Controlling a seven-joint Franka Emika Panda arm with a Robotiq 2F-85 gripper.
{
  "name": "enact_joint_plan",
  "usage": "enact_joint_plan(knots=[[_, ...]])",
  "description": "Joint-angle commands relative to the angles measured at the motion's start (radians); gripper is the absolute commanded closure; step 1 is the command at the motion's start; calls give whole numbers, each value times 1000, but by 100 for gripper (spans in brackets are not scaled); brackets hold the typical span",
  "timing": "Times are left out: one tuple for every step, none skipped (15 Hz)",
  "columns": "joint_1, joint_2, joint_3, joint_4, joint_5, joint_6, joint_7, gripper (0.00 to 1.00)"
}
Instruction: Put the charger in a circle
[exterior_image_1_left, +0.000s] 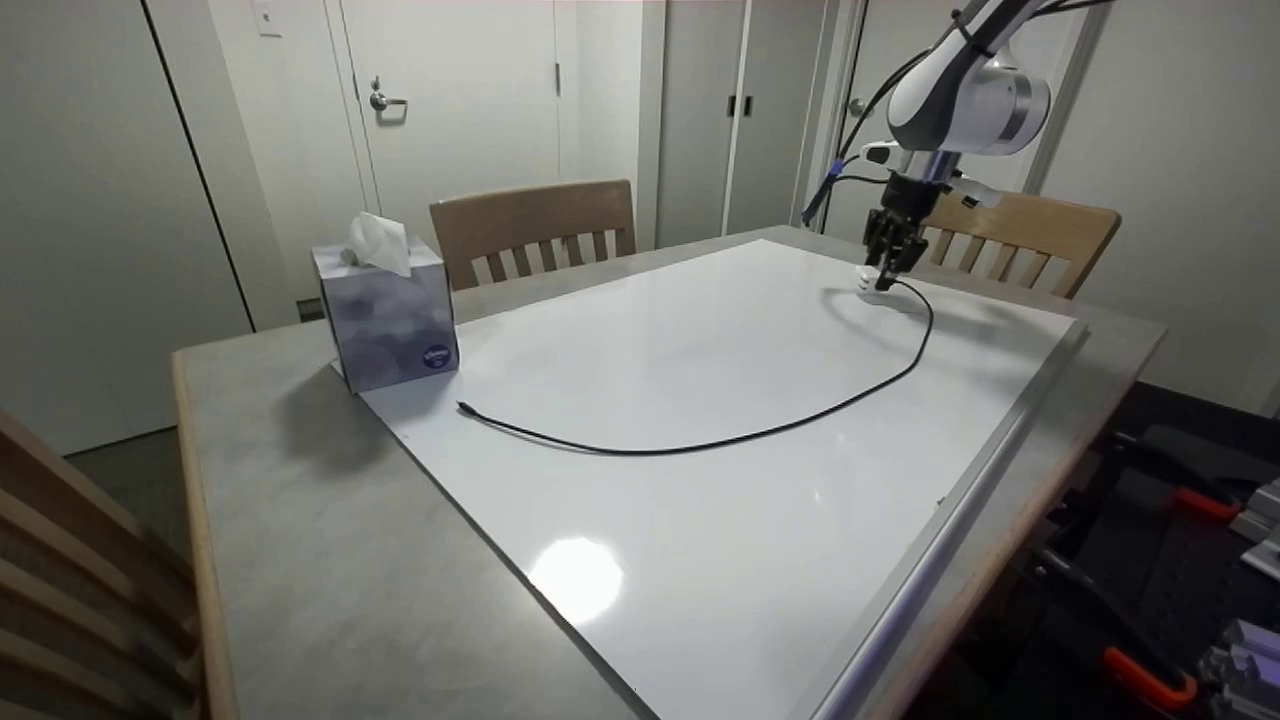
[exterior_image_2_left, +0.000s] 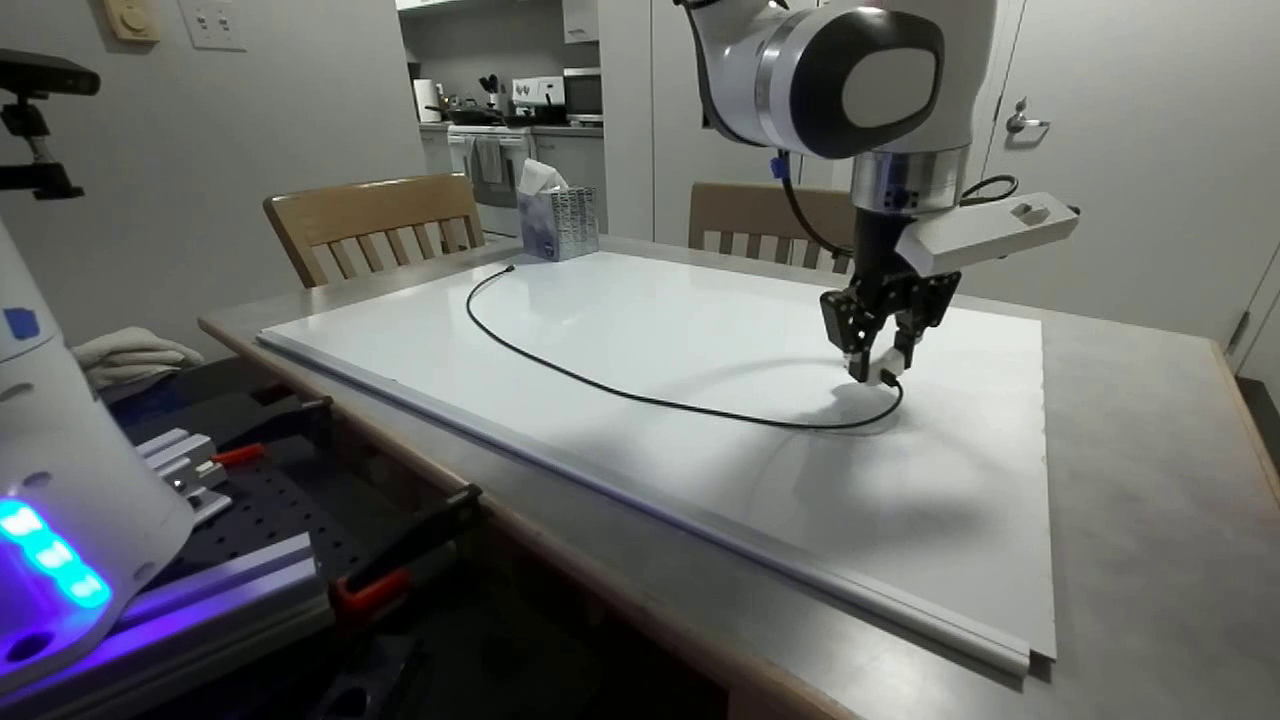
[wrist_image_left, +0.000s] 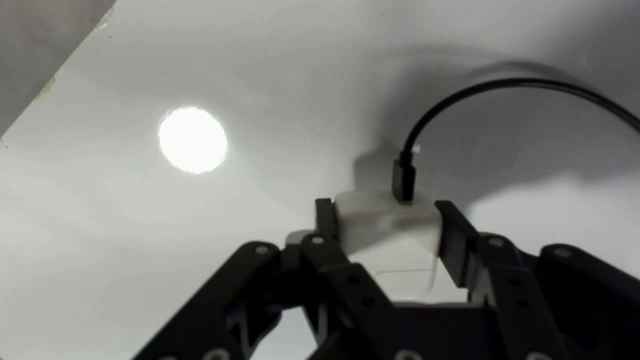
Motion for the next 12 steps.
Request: enact_joint_plan(knots=[[-17,-4,23,44,14,-46,-136,74],[-5,-7,21,65,11,-70,-157,74],[4,-7,21,83,11,-88,-179,74],[17,-3,21,106,11,-109,-198,74],[26,3,25,131,15,-130,-223,74],[41,9,22,155,16,-148,-240,74],[52,14,23,176,22,-165,-262,74],[64,21,23,198,25,-183,-282,74],[76,29,22,221,30,-201,-302,74],[99,38,9,248,22,-227,-309,74],[111,42,5,267,24,-249,-323,74],[127,52,3,290,25,-264,-337,74]])
